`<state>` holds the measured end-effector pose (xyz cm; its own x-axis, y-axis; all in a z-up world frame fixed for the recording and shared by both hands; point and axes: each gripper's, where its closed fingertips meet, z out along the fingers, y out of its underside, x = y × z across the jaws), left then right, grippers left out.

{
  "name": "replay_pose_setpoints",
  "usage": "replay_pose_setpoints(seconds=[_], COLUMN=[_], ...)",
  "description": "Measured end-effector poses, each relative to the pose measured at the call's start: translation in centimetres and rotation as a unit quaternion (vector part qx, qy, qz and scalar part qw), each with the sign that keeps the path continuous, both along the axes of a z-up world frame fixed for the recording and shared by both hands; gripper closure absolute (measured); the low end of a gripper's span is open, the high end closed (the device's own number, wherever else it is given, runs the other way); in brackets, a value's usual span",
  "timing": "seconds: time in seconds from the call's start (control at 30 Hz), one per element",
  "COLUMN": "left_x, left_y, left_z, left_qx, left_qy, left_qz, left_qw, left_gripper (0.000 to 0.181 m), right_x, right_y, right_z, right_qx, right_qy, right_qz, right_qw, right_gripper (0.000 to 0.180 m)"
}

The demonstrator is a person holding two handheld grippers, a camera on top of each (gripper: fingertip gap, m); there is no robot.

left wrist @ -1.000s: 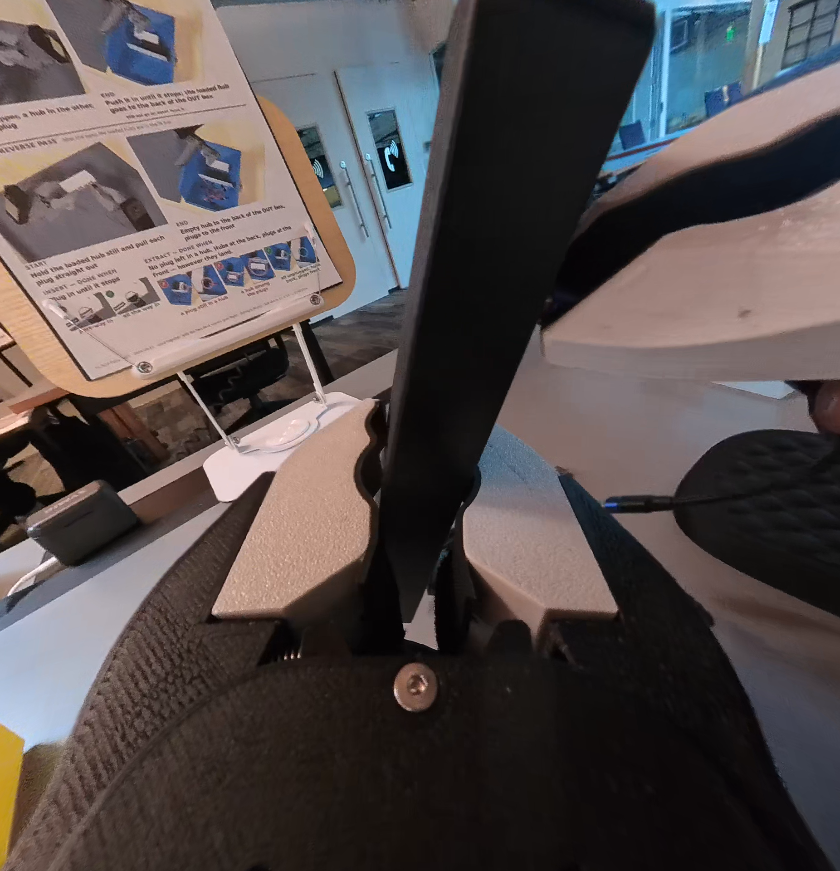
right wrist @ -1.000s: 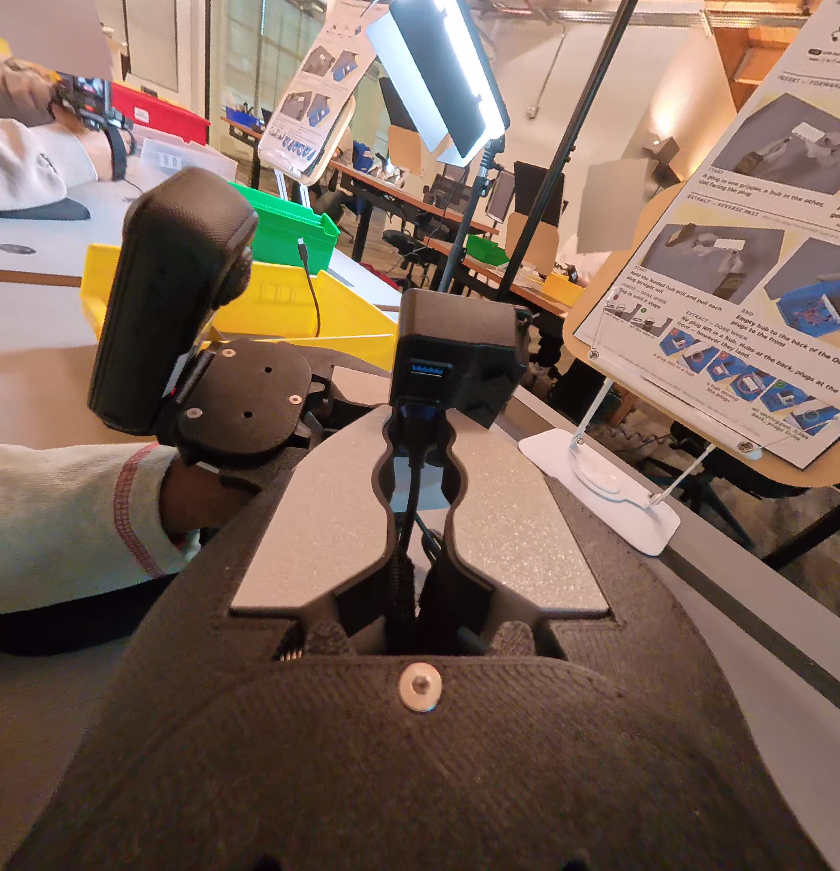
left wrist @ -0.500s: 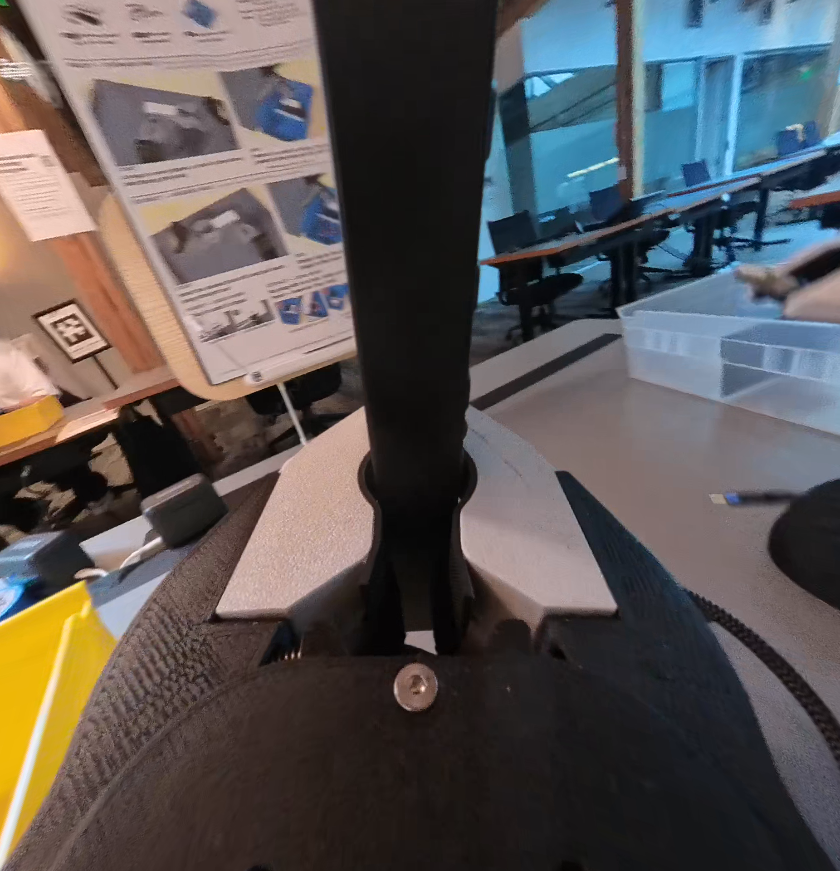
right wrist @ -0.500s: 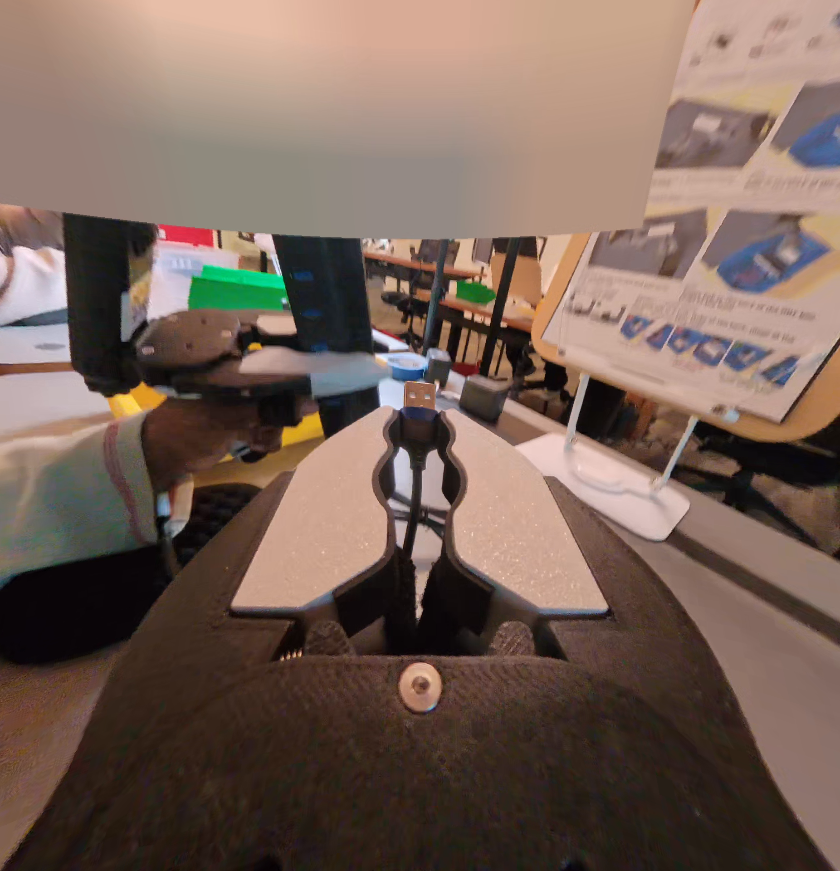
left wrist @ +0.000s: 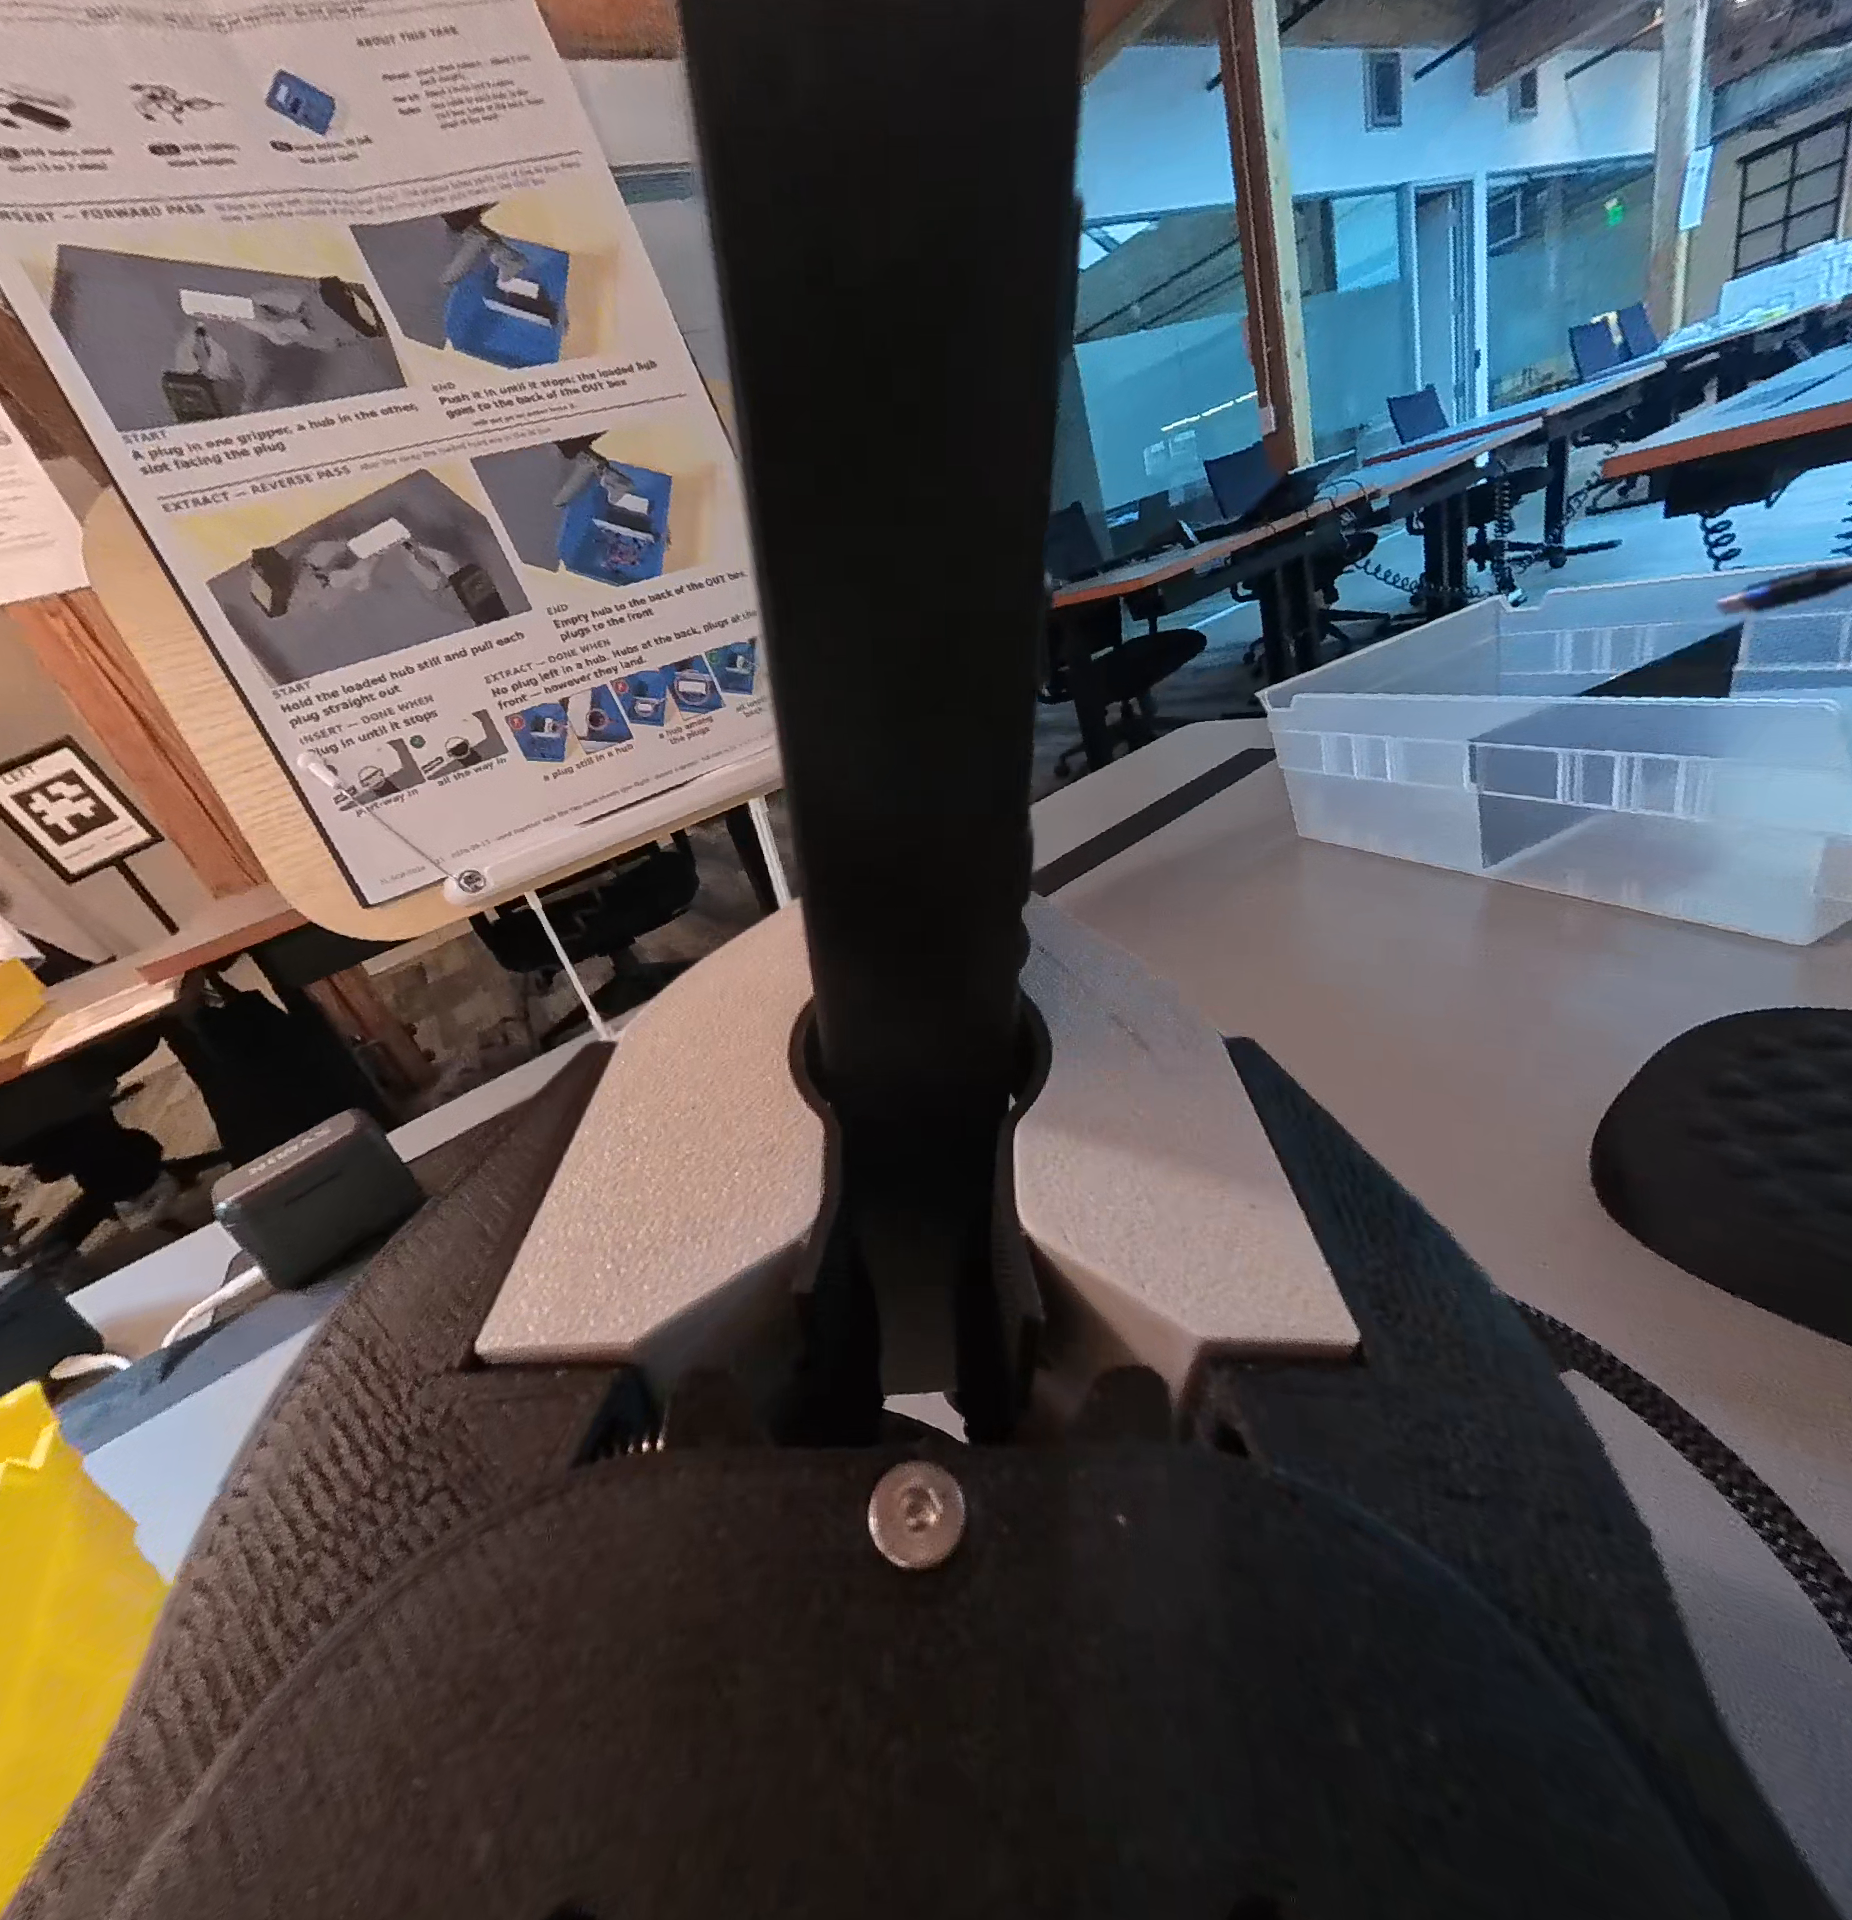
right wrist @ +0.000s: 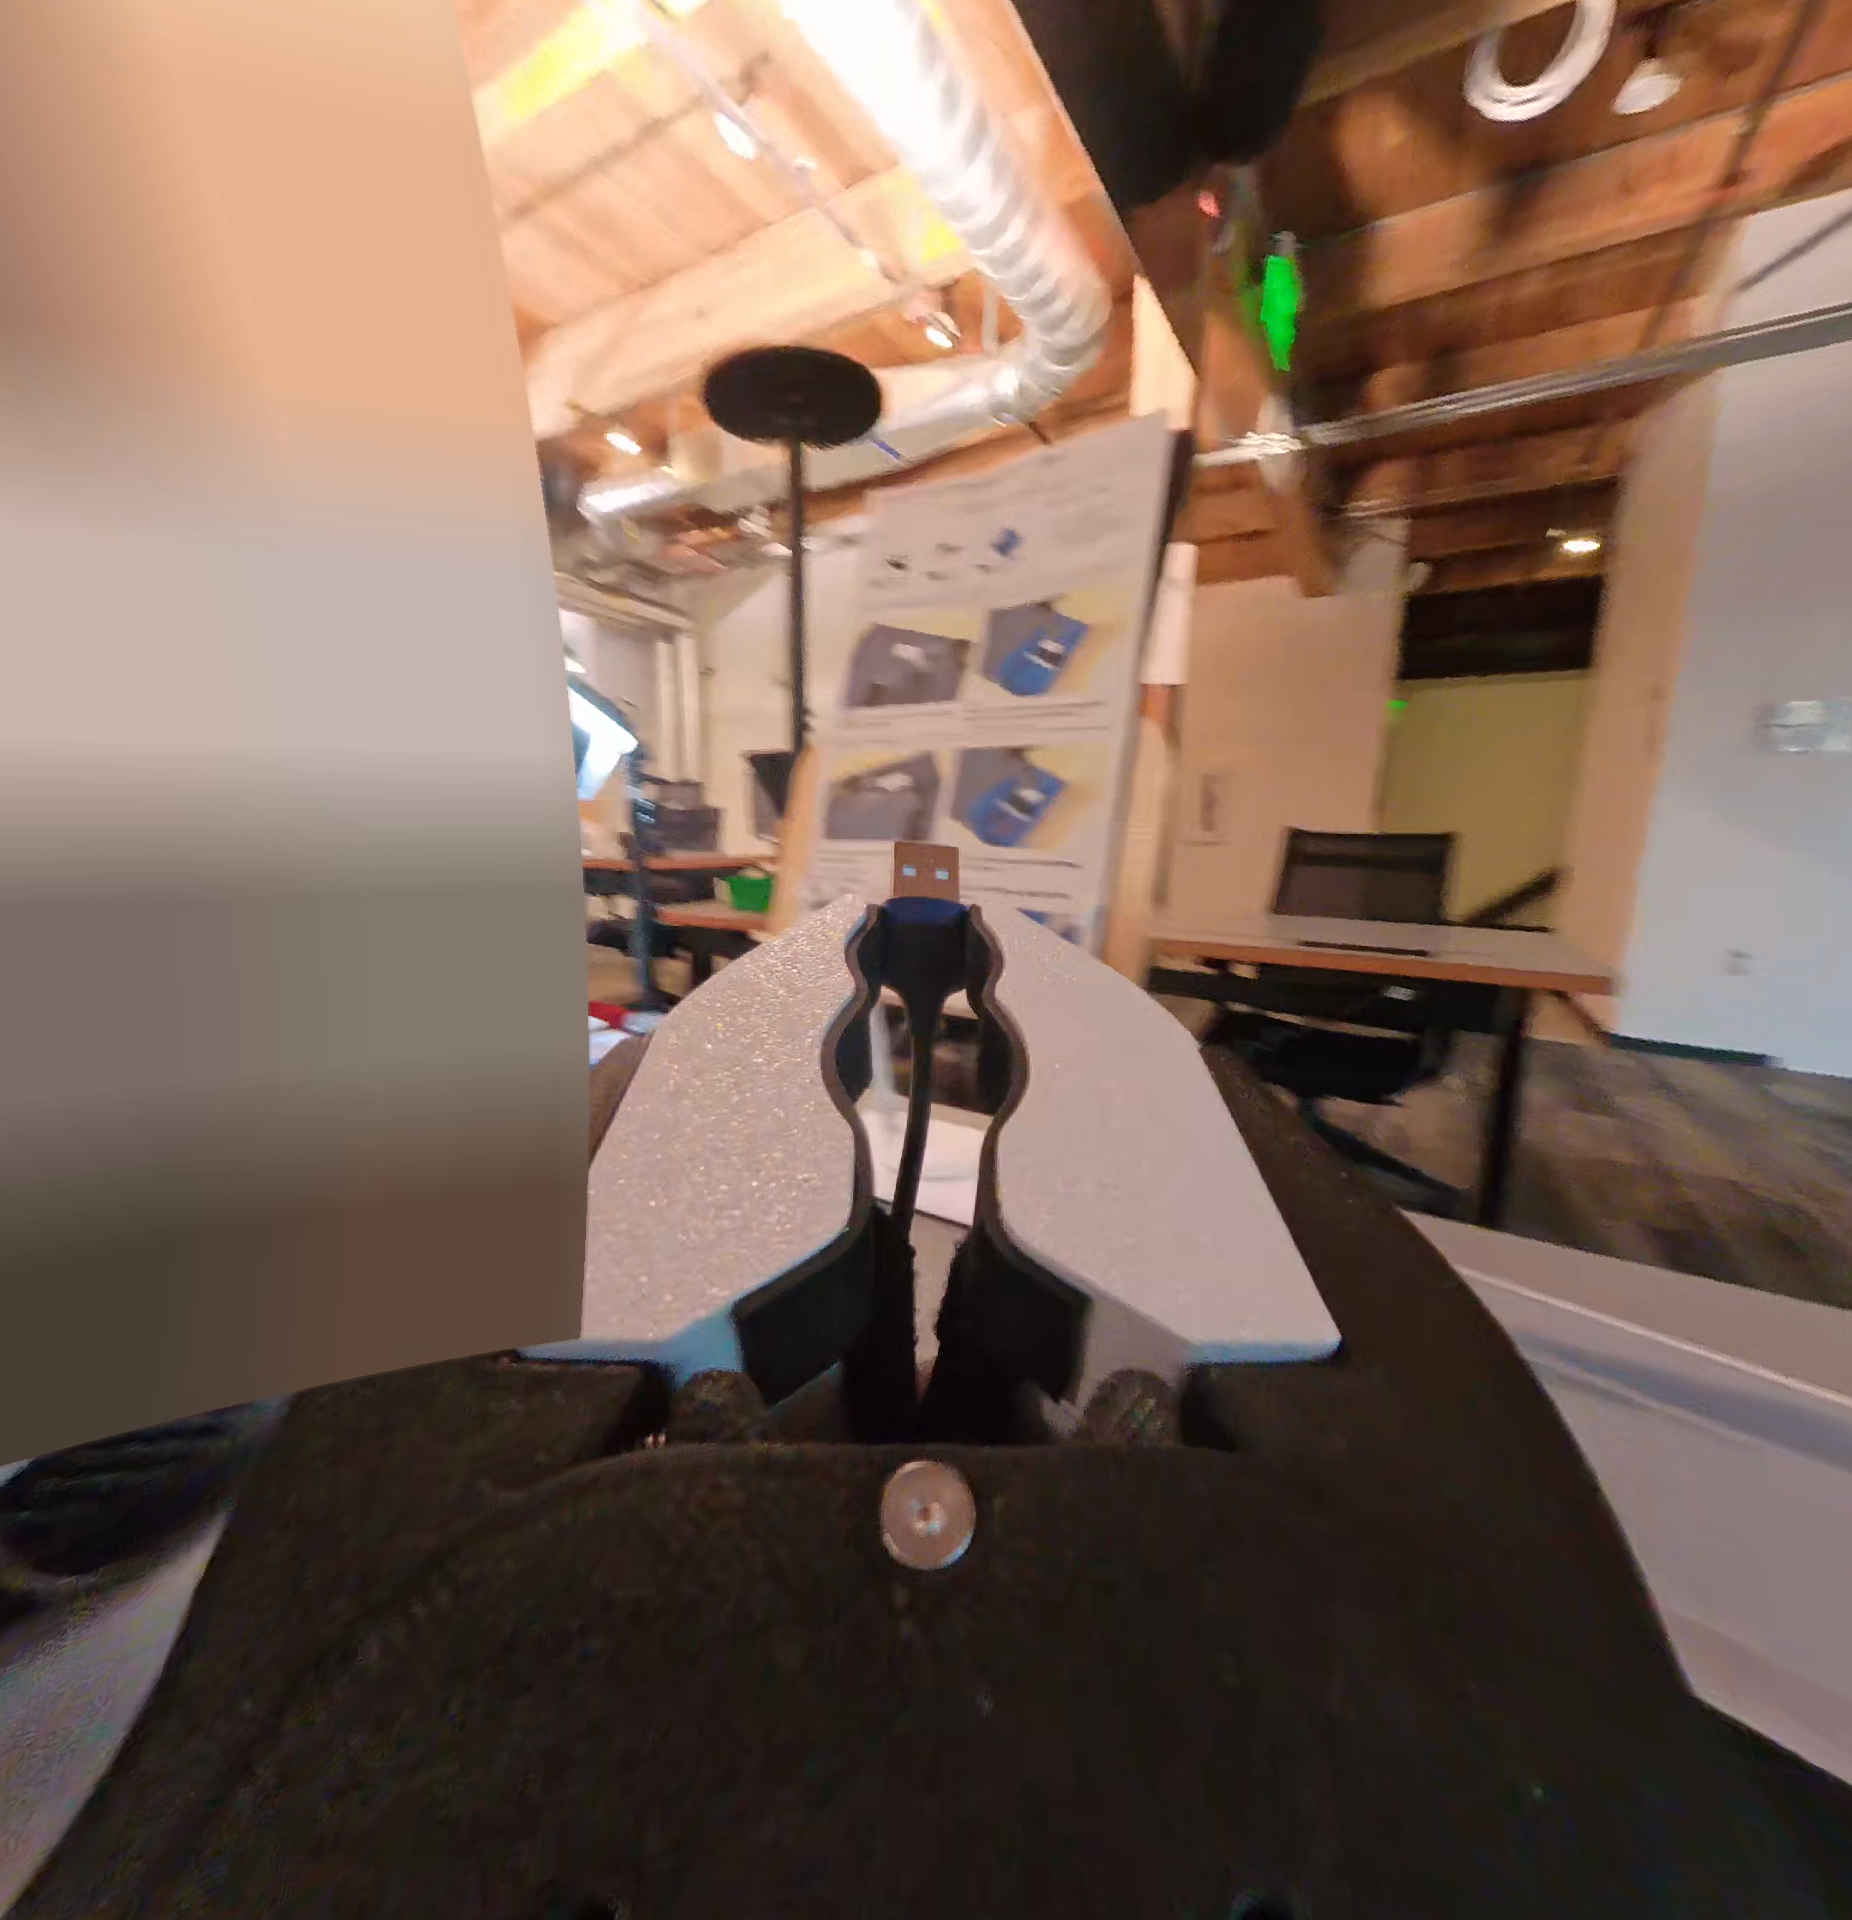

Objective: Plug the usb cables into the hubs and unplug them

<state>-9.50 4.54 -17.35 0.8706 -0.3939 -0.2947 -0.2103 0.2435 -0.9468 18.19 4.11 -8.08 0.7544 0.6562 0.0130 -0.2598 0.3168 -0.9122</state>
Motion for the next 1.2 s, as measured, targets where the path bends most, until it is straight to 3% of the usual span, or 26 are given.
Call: replay_pose_setpoints(seconds=[0.03, 0.2, 0.37, 0.5, 0.57, 0.73, 0.83, 0.93, 1.0, 1.1, 1.2], left_x=[0.0, 0.0, -0.3, -0.5, -0.4, -0.2, -0.1, 0.0, 0.0, -0.3, -0.8], left_y=[0.0, 0.0, 0.1, 0.4, 0.4, 0.4, 0.4, 0.5, 0.5, 0.5, 0.5], left_z=[-0.1, 0.1, 0.1, -0.3, -0.3, -0.6, -0.9, -1.1, -1.1, -1.0, -0.7], left_qx=[-0.003, -0.01, -0.016, -0.038, -0.041, -0.046, -0.051, -0.054, -0.053, -0.053, -0.053], left_qy=[-0.006, -0.047, -0.068, -0.086, -0.093, -0.091, -0.089, -0.088, -0.091, -0.106, -0.139], left_qz=[-0.003, -0.021, -0.024, -0.029, -0.033, -0.036, -0.036, -0.035, -0.035, -0.033, -0.037], left_qw=[1.0, 0.999, 0.997, 0.995, 0.994, 0.994, 0.994, 0.994, 0.994, 0.992, 0.988], left_gripper=[0.154, 0.154, 0.154, 0.154, 0.154, 0.154, 0.154, 0.154, 0.154, 0.154, 0.154], right_x=[1.6, 6.9, 8.3, 8.7, 8.8, 9.2, 6.4, -1.4, -7.9, -16.8, -22.8], right_y=[0.6, 4.9, 7.2, 7.6, 7.6, 7.2, 6.1, 3.3, 0.4, -3.9, -5.1], right_z=[-0.4, -6.2, -14.5, -18.1, -18.7, -16.4, -12.3, -8.4, -7.2, -7.9, -10.4], right_qx=[-0.006, -0.078, -0.143, -0.216, -0.233, -0.224, -0.181, -0.107, -0.078, -0.08, -0.107], right_qy=[-0.017, -0.21, -0.472, -0.524, -0.527, -0.483, -0.398, -0.301, -0.259, -0.219, -0.223], right_qz=[-0.032, -0.162, -0.167, -0.128, -0.126, -0.171, -0.185, -0.084, 0.028, 0.191, 0.24], right_qw=[0.999, 0.961, 0.853, 0.814, 0.808, 0.829, 0.88, 0.944, 0.962, 0.954, 0.939], right_gripper=[0.164, 0.164, 0.164, 0.162, 0.151, 0.142, 0.14, 0.141, 0.141, 0.138, 0.135])
